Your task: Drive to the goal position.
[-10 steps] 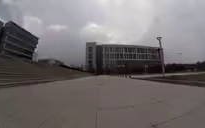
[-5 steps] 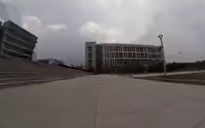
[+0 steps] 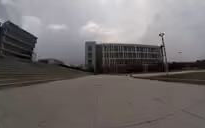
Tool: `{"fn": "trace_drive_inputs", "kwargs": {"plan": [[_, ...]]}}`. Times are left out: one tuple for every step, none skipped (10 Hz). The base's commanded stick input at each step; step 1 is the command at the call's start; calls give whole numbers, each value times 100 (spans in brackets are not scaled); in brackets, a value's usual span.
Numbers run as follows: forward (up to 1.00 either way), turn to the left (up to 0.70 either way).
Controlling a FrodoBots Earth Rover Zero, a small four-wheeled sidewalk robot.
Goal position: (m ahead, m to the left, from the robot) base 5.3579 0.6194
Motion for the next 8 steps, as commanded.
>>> {"fn": "trace_drive_inputs", "kwargs": {"plan": [[70, 32], [70, 7], [70, 0], [70, 0], [70, 0], [70, 0], [70, 0], [70, 0]]}}
